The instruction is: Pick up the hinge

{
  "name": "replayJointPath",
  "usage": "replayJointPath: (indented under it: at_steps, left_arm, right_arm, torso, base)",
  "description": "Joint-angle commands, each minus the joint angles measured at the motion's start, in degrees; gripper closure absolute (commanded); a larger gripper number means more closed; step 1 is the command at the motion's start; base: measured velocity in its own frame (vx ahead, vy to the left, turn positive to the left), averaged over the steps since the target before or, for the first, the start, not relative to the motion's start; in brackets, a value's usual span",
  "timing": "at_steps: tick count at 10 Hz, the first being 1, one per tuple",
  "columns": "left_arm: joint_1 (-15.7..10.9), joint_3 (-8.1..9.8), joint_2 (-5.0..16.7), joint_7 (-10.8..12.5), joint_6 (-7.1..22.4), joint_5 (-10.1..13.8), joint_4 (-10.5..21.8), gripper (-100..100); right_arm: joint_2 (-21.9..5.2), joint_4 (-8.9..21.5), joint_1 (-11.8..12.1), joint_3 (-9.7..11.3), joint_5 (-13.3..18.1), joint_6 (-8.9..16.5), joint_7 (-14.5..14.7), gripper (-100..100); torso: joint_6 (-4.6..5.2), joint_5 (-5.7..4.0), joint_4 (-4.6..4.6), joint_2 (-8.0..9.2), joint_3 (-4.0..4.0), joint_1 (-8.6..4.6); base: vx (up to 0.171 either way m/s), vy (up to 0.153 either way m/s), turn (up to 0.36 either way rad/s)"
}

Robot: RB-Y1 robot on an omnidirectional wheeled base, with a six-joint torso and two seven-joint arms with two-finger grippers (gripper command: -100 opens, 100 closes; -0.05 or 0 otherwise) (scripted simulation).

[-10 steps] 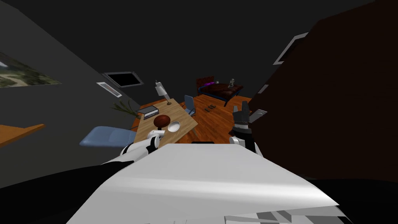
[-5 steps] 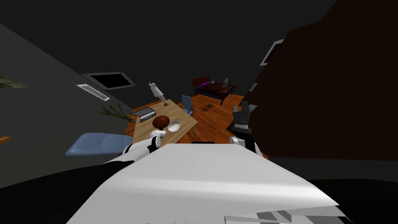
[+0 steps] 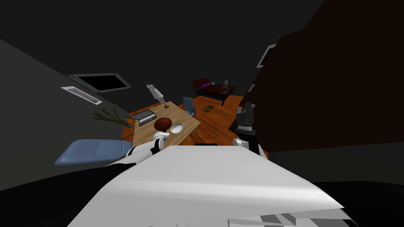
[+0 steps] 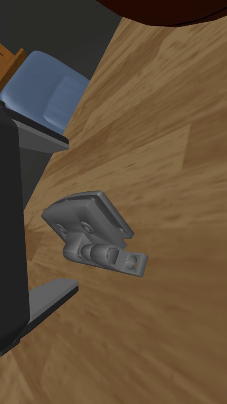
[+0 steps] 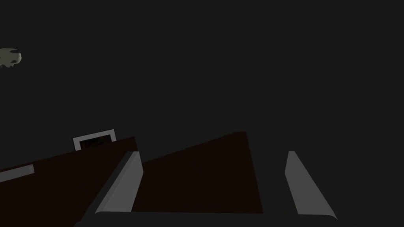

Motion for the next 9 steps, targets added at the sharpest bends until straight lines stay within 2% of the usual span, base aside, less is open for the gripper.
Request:
replayJointPath:
  at_steps: [1, 2, 6, 7, 8, 9]
  left_arm:
    - [0.0, 0.0, 0.0, 0.0, 0.0, 0.0, 0.0, -100]
    - [0.1, 0.04, -0.1, -0.2, 0.2, 0.1, -0.3, 100]
    - [0.1, 0.05, 0.0, -0.1, 0.2, 0.1, -0.2, 100]
    - [0.1, 0.05, 0.0, -0.1, 0.2, 0.1, -0.2, 0]
    - [0.1, -0.08, 0.3, -2.1, -0.4, 1.1, -0.4, 100]
    - [0.0, -0.26, 0.7, -3.8, -1.3, 2.0, -0.1, 100]
  right_arm:
    - [0.0, 0.0, 0.0, 0.0, 0.0, 0.0, 0.0, 0]
    - [0.0, 0.0, 0.0, 0.0, 0.0, 0.0, 0.0, 0]
    - [0.0, 0.0, 0.0, 0.0, 0.0, 0.0, 0.0, 0]
    - [0.0, 0.0, 0.0, 0.0, 0.0, 0.0, 0.0, 0]
    - [0.0, 0.0, 0.0, 0.0, 0.0, 0.0, 0.0, 0]
    - [0.0, 0.0, 0.0, 0.0, 0.0, 0.0, 0.0, 0]
  torso:
    - [0.0, 0.0, 0.0, 0.0, 0.0, 0.0]
    - [0.02, -0.02, -0.02, -0.11, -0.06, -0.07]
    - [0.03, -0.02, -0.05, -0.23, -0.13, -0.1]
    - [0.03, -0.02, -0.05, -0.23, -0.13, -0.1]
    - [0.03, -0.02, -0.05, -0.23, -0.13, -0.1]
    - [-0.05, -0.05, -0.08, -0.36, -0.21, -0.19]
  base:
    - [-0.015, 0.004, 0.007]
    - [0.0, 0.0, 0.0]
    - [0.0, 0.0, 0.0]
    - [0.0, 0.0, 0.0]
    - [0.055, -0.032, 0.155]
    - [0.104, -0.097, 0.264]
